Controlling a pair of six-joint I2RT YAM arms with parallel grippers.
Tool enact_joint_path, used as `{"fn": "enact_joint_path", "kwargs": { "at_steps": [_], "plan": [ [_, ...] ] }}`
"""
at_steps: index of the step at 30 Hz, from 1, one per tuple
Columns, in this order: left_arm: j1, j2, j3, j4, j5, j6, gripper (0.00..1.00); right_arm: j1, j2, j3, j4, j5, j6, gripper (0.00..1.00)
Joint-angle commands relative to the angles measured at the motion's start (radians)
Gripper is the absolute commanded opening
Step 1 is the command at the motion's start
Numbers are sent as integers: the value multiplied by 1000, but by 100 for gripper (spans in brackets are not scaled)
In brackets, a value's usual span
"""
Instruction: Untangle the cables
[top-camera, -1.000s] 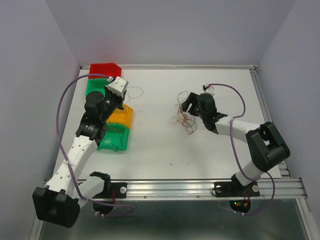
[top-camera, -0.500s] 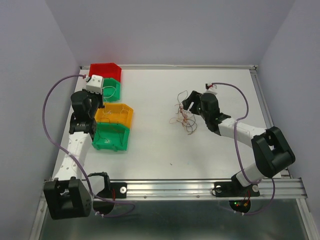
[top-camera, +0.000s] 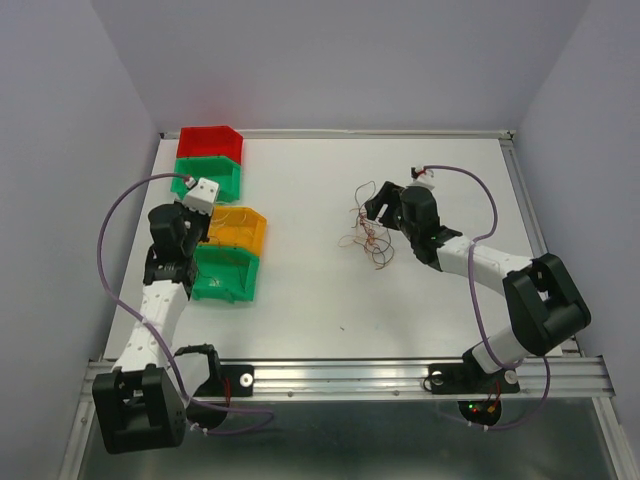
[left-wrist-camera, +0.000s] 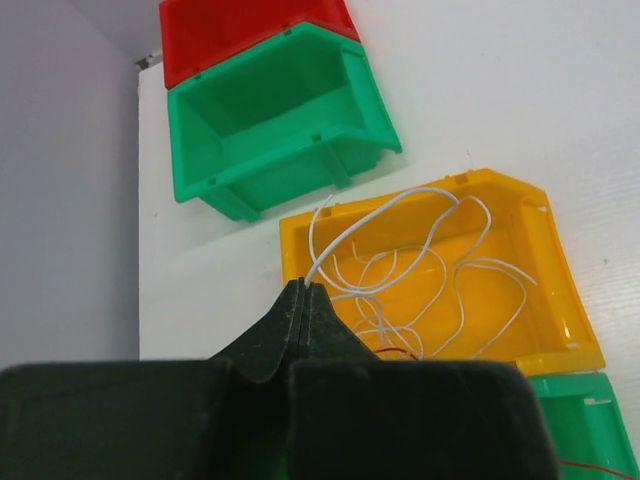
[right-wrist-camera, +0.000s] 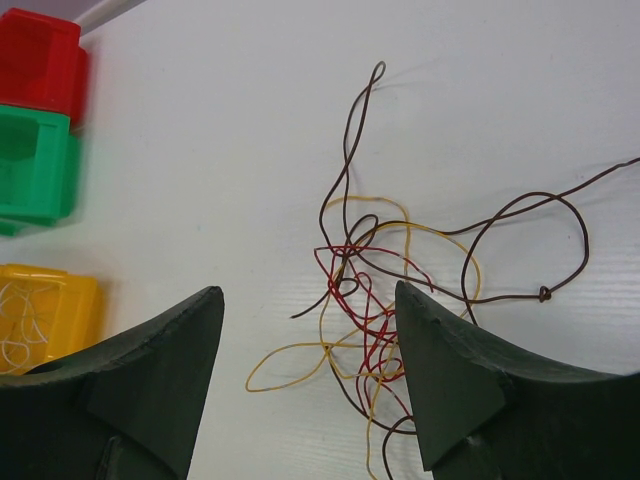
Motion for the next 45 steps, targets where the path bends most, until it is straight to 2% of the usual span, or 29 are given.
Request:
{"fn": "enact_joint_path", "kwargs": {
  "at_steps": [1,4,10,13,16,20,24,30,35,38,39,42,45],
  "plan": [
    [3,36,30,-92,85,123,0,-8,-22,-21,47,5,-6,75],
    [-2,86,71,-207,153,227,0,-8,-18,-20,49,1,-6,75],
    [-8,362,265,-449,95,388,0,-8,-16,-15,49,-12,-1,75],
    [-30,455,305,-474,-1,460,0,-8,-17,-17,49,-18,-1,75],
    [-42,514,338,-434,-99,448,2,-8,-16,-15,47,-18,-3,75],
    [-45,584,400,-448,-114,439,7,-8,-2,-10,49,-29,-6,75],
    [-45,564,405,-418,-106,415,28,-8,4,-7,50,-35,-4,75],
    [-47,476,395,-471,-57,424,31,-6,1,-7,49,-39,-4,75],
    [-48,357,311,-444,-150,437,33,-6,1,-7,50,-56,-7,75],
    [-47,259,268,-421,-149,431,41,-8,9,-1,50,-65,-21,75],
    [-47,236,266,-424,-137,425,46,-8,12,2,49,-65,-23,77],
    [-47,173,302,-482,-43,398,58,-8,50,29,-2,-52,-27,82],
    [-66,166,355,-516,37,358,63,-6,74,42,-10,-32,-23,88]
  ]
}}
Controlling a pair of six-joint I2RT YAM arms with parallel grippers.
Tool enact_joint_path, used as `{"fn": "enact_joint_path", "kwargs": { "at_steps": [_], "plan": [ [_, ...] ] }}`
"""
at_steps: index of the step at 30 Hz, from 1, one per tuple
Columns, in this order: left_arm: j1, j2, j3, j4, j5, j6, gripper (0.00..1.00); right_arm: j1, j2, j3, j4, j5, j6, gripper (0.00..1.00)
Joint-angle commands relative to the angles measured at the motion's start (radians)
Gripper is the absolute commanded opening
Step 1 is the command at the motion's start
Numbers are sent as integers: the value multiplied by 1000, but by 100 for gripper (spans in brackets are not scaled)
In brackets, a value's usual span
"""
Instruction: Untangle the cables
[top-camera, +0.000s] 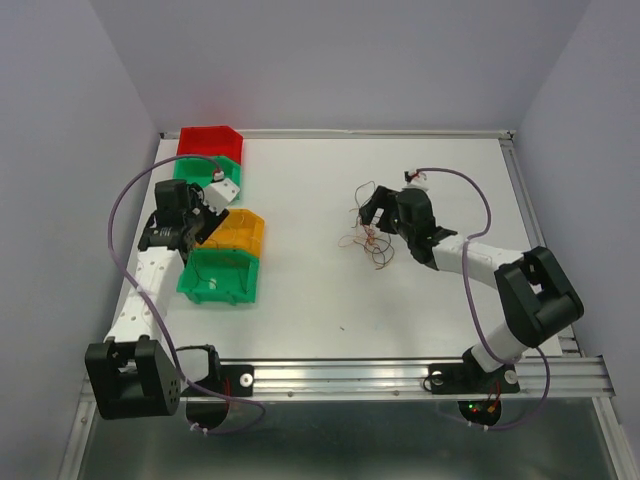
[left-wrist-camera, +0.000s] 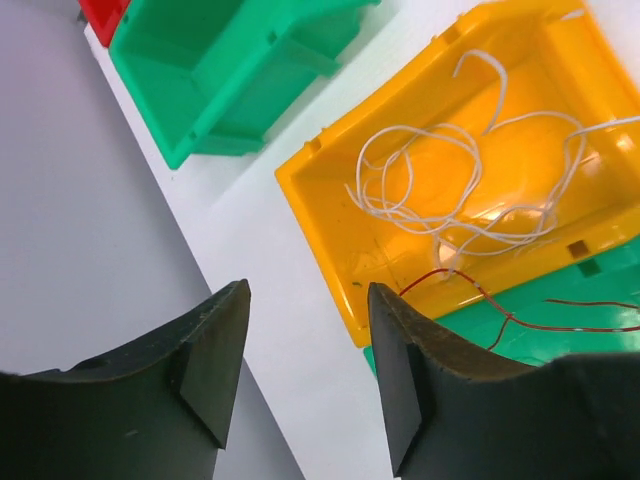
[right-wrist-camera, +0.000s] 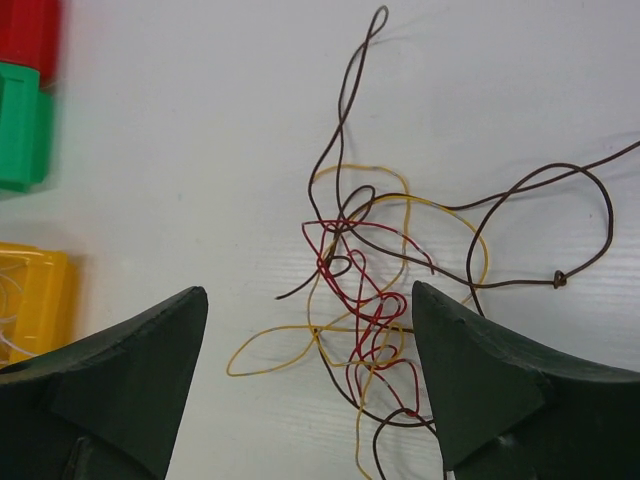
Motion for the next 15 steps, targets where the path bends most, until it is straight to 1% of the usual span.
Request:
{"fn": "enact_joint_path", "kwargs": {
  "at_steps": [1,2,3,5,6,7,9,11,14,15],
  "plan": [
    [-33,-18,84,-37,121,-83,68,-8,42,42,-13,27,-8,89],
    [-63,-15,93,-36,127,-100,71,-8,54,44,-13,30,-8,89],
    [-118,-5,110,-33,124,-122,76,-8,62,50,-13,28,-9,89],
    [-192,14,122,-4,92,-189,76,-8,101,59,-10,28,-23,89],
    [-287,22,133,12,74,-212,76,-8,118,70,-9,27,-29,87],
    [-326,31,141,47,43,-231,76,-8,141,91,-10,19,-46,86],
    [-421,68,183,113,26,-289,76,-8,187,113,-15,-8,-52,83],
    [-456,123,257,159,29,-351,76,-3,201,120,-17,-47,-49,81],
    [-469,198,358,223,84,-421,76,12,203,114,-26,-53,-41,76],
    [-469,256,433,234,89,-451,76,23,201,111,-29,-38,-43,71]
  ]
}}
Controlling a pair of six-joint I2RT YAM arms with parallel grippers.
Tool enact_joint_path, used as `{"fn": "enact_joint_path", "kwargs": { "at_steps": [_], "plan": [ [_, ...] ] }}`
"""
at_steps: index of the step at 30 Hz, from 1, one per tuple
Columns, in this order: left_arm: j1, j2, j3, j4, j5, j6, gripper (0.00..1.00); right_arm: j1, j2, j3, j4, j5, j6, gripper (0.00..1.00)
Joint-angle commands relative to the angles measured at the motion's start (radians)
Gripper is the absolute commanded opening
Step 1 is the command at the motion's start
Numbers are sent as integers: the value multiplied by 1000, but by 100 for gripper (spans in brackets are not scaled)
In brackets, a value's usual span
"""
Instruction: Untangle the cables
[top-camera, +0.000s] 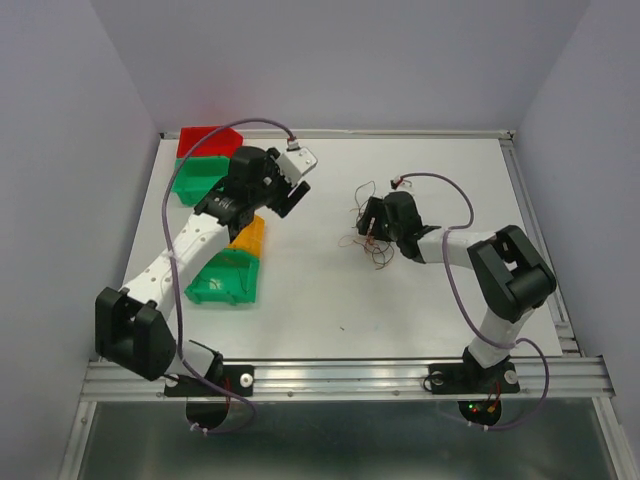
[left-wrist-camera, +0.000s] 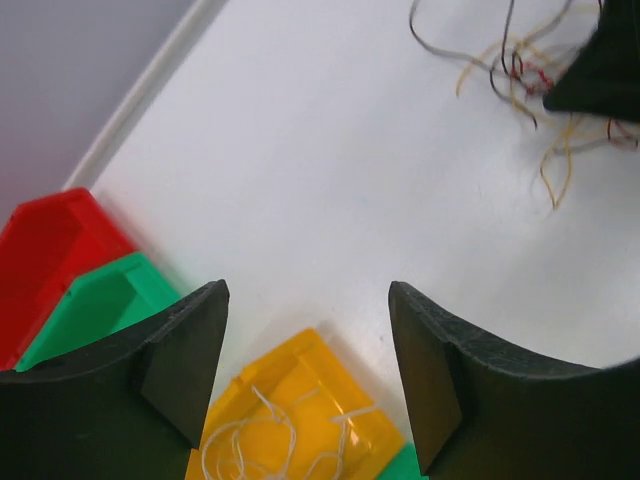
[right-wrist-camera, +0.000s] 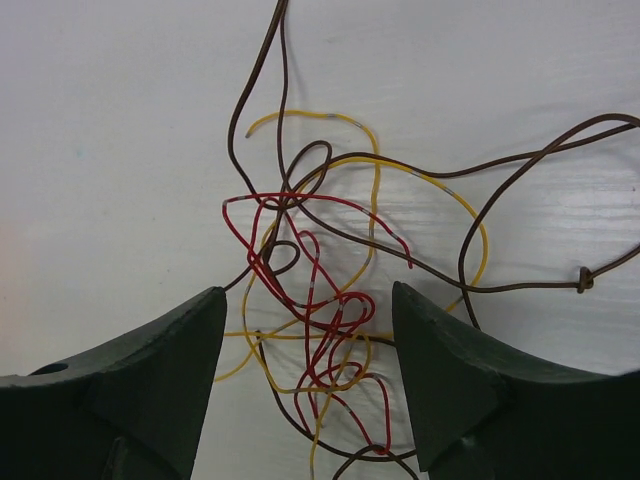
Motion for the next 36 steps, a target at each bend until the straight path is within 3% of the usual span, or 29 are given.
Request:
{"fn": "enact_joint_path", "kwargs": {
  "at_steps": [1,2,5,6,7,9,13,18,31,36],
  "plan": [
    [4,112,217,174,36,-193,76,23,-7,44,-1,-11,-7,69],
    [4,167,251,179,54,-214,76,25,-6,38,-5,-8,0,66],
    [4,243,310,230,106,-270,76,29,13,53,-11,-28,10,36],
    [4,252,302,254,109,-281,75,34,13,58,-16,-43,10,26],
    [6,257,264,304,123,-300,75,37,-6,62,-24,-48,10,10],
    [2,252,177,341,143,-295,75,57,-42,65,-31,-49,2,1],
    [1,213,20,456,193,-310,75,81,-177,32,-36,-81,-9,1],
    [-8,209,-22,488,299,-330,75,83,-348,-14,-34,-88,-24,1],
    [-10,168,-105,579,503,-298,76,83,-448,-40,-33,-100,-36,0],
    [-11,148,-128,610,516,-291,76,81,-461,-45,-28,-106,-33,1]
  ]
}}
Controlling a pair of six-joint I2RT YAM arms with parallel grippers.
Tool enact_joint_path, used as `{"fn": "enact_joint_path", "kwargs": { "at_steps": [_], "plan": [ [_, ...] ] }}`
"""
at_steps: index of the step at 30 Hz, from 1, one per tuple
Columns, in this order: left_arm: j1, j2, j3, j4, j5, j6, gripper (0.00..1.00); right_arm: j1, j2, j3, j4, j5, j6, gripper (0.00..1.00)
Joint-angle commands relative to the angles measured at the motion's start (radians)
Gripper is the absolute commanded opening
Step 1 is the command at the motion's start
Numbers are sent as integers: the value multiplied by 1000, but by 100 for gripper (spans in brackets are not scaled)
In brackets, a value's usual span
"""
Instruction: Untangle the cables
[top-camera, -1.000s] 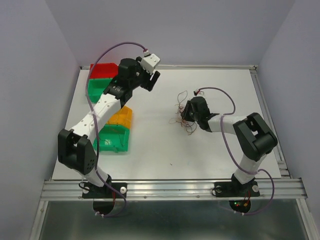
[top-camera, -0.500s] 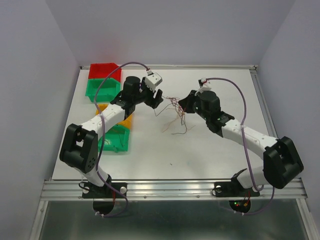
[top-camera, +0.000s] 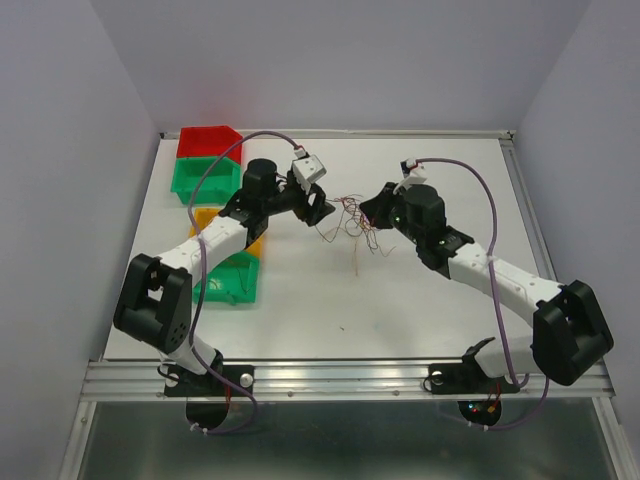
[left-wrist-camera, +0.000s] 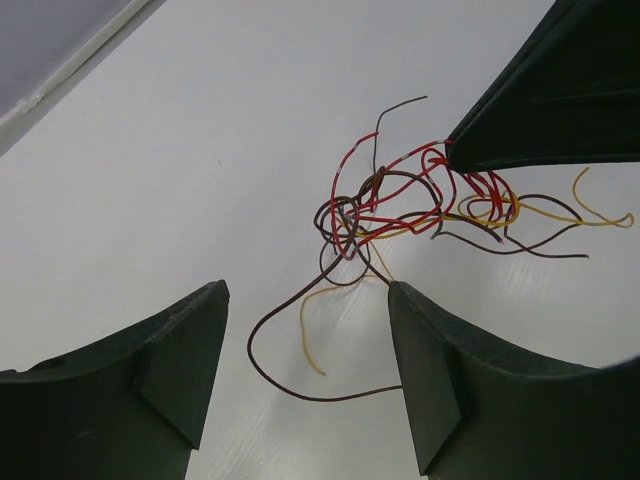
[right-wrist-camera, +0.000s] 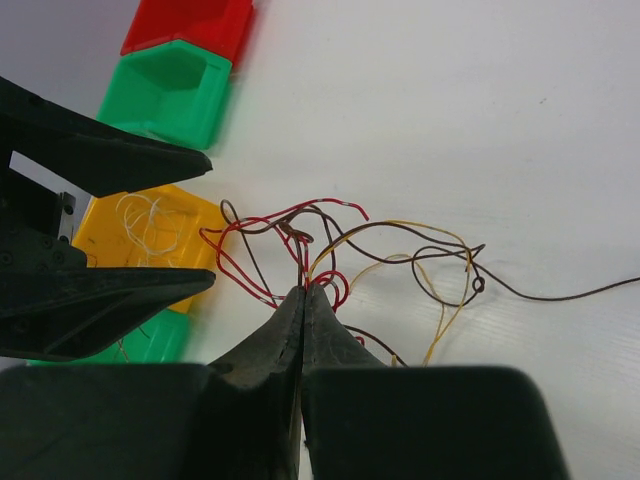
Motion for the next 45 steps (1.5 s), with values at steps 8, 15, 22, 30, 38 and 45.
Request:
{"fn": "enact_joint_path", "kwargs": {
  "at_steps": [8,15,22,30,38,45],
  "plan": [
    [-15,-58,-15,91,55,29,75,-1,-61,-37,70,-71,-1,1],
    [-29,-37,1,89,64,23,74,-1,-51,-43,105,-157,18,1],
    [-67,-23,1,63,62,81,59,13,-55,-52,148,-195,22,1],
    [-76,-75,-14,51,-17,90,0,13,-172,-129,88,256,92,0],
    [-27,-162,-38,88,-183,26,0,11,-325,-208,61,582,161,0],
    [16,-193,-42,94,-183,26,0,10,-373,-227,47,681,179,1]
  ]
}}
